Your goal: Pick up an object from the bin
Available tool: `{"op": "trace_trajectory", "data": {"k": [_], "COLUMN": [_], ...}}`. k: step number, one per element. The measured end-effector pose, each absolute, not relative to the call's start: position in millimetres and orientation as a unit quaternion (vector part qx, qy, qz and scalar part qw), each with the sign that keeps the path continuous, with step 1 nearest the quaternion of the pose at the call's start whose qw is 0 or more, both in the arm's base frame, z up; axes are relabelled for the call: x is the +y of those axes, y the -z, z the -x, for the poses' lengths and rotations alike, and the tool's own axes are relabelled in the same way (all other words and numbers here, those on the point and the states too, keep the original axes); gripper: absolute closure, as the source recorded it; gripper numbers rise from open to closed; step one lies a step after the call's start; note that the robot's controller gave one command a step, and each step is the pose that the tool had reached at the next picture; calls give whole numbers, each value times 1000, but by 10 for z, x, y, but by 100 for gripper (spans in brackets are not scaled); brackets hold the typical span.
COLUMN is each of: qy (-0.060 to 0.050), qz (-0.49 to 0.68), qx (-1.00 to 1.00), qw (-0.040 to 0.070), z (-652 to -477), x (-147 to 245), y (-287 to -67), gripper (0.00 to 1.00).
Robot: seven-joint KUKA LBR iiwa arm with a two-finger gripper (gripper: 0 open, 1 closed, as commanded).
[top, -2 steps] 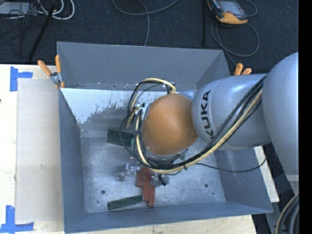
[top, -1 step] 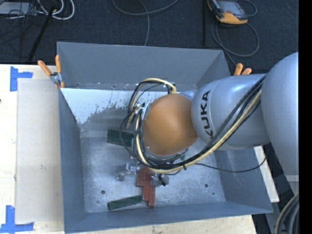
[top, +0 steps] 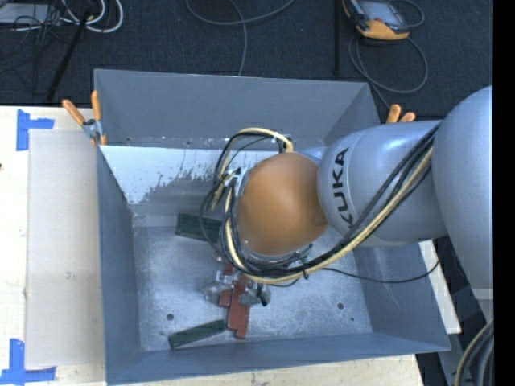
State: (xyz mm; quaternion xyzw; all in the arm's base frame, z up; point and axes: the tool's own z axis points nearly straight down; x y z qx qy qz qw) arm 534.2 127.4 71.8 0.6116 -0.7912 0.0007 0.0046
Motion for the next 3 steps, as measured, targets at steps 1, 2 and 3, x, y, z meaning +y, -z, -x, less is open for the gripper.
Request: {"op": "trace_trajectory", "data": {"k": [1, 2, 3], "qy": [0, -1, 1], "qz": [-609, -606, -603], "qx": [-794, -795, -798], "qw": [-1, -3, -1], "z": [-5344, -5358, -5361], "x": [1282, 1294, 1301], "y": [-907, -1749, -1815], "gripper": [100, 100, 100]}}
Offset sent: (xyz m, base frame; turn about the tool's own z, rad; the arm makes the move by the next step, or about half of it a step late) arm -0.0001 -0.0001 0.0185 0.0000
